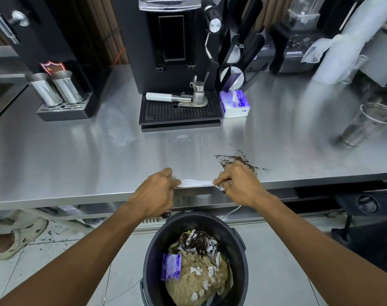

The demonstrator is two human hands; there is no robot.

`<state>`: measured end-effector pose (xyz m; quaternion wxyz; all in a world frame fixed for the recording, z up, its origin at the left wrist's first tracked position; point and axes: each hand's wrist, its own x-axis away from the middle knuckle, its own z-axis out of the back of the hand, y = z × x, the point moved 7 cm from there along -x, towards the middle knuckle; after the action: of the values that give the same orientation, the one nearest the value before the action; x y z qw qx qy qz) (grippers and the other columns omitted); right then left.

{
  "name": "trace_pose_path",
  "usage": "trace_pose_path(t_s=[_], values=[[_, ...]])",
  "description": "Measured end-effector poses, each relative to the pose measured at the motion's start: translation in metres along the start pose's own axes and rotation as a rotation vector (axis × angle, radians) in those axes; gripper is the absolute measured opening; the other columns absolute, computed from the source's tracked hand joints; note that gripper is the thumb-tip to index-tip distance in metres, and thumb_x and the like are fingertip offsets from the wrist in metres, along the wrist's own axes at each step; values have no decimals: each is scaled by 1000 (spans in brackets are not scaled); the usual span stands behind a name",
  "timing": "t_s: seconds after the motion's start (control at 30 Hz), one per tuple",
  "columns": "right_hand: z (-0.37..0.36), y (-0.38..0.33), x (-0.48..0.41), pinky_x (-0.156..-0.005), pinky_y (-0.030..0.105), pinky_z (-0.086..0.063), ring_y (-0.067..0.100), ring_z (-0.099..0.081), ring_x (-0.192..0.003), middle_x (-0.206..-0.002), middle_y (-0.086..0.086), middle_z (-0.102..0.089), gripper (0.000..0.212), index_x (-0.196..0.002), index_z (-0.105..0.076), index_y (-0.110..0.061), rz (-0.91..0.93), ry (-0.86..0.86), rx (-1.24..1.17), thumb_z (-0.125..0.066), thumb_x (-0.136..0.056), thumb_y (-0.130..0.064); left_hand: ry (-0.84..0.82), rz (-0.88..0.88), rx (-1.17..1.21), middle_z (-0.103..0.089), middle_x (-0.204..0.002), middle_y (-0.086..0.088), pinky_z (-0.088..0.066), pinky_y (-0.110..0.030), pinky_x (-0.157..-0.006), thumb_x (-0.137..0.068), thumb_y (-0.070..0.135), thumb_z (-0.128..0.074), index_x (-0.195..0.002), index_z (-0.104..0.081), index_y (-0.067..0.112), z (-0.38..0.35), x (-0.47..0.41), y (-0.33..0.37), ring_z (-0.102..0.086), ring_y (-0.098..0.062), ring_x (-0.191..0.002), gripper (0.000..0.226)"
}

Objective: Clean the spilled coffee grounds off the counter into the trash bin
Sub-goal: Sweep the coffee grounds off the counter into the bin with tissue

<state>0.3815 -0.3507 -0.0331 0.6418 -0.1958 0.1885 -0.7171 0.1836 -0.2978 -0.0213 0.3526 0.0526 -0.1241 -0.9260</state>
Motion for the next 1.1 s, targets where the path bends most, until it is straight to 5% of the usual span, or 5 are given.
trace_pose_path(t_s=[0.3, 0.43, 0.8, 1.0, 1.1], values=[[78, 67, -27, -85, 25, -38, 12, -44, -97, -90, -9, -66, 22, -90, -78, -32, -161, 236, -57, -67, -87, -13, 54, -95, -15, -44, -92, -2, -51, -39, -73, -92, 14, -42, -129, -62, 19, 10, -104, 38, -51, -21, -78, 42], [99, 110, -25, -82, 25, -36, 10, -43, -98, -91, -12, -68, 22, -92, -77, -31, -259, 321, -44, -66, -88, -13, 32, -142, -49, -45, -94, -2, -42, -32, -69, -93, 9, -46, -132, -59, 22, -4, -170, 62, -49, -20, -86, 43], [84, 147, -85, -85, 38, -47, 25, -51, -99, -101, -3, -73, 31, -103, -76, -33, -214, 211, 115, -59, -89, -12, -26, -134, -119, -52, -102, -9, -48, -40, -78, -95, 19, -43, -129, -59, 21, -38, -230, 50, -55, -31, -98, 38], [86, 157, -32, -83, 40, -49, 18, -51, -92, -85, -10, -72, 24, -87, -78, -33, -358, 247, 91, -62, -80, -16, -120, -333, -67, -44, -86, -1, -39, -28, -69, -95, 14, -43, -134, -58, 20, -50, -220, 68, -46, -17, -80, 42], [81, 152, -5, -83, 39, -48, 17, -52, -91, -72, -17, -61, 25, -81, -78, -31, -482, 286, 73, -64, -69, -14, -158, -416, -44, -43, -85, -2, -48, -39, -73, -97, 14, -42, -135, -58, 19, -51, -225, 77, -49, -19, -80, 41]])
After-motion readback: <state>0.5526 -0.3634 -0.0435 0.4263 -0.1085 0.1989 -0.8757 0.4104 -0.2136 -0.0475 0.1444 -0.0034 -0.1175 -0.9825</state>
